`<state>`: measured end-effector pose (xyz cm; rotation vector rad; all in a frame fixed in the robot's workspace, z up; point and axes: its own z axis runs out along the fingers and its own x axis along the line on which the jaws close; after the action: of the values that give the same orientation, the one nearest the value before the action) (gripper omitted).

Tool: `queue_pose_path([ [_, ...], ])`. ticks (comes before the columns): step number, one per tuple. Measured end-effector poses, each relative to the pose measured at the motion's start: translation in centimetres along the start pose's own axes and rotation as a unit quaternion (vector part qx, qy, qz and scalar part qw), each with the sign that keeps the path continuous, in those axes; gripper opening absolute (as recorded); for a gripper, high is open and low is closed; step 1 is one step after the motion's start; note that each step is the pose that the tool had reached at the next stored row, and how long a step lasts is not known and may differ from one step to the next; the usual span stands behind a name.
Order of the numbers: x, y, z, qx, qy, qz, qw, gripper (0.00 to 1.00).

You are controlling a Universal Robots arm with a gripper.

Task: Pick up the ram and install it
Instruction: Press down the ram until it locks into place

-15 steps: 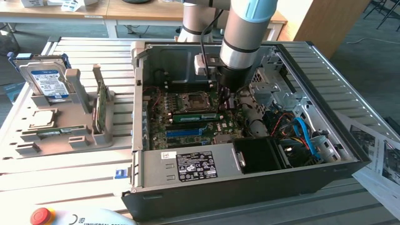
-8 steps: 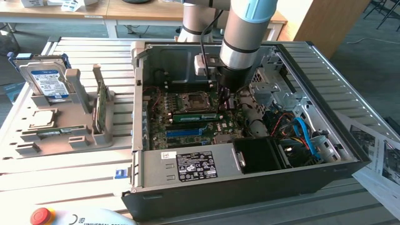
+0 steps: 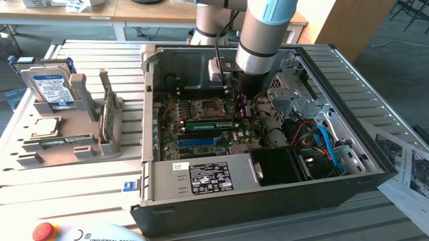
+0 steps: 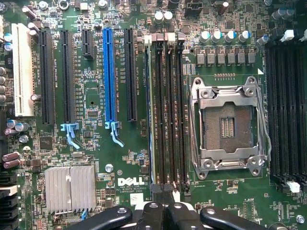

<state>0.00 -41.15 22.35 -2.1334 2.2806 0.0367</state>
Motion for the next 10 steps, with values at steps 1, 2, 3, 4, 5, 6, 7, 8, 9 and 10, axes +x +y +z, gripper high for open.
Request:
queue_pose_path([
  [1,0.0,0.0,0.0,0.0,0.0,0.0,1.0,0.11],
  [2,0.0,0.0,0.0,0.0,0.0,0.0,1.0,0.11],
  [3,0.0,0.0,0.01,0.0,-0.0001,0.0,1.0,0.11],
  [4,0.0,0.0,0.0,0.0,0.0,0.0,1.0,0.11],
  [5,0.0,0.0,0.0,0.0,0.0,0.0,1.0,0.11],
  [6,0.0,0.0,0.0,0.0,0.0,0.0,1.0,0.11],
  [7,0.0,0.0,0.01,0.0,0.0,0.0,1.0,0.11],
  [8,0.0,0.0,0.0,0.0,0.0,0.0,1.0,0.11],
  [9,0.0,0.0,0.01,0.0,0.0,0.0,1.0,0.11],
  [10,0.0,0.0,0.01,0.0,0.0,0.0,1.0,0.11],
])
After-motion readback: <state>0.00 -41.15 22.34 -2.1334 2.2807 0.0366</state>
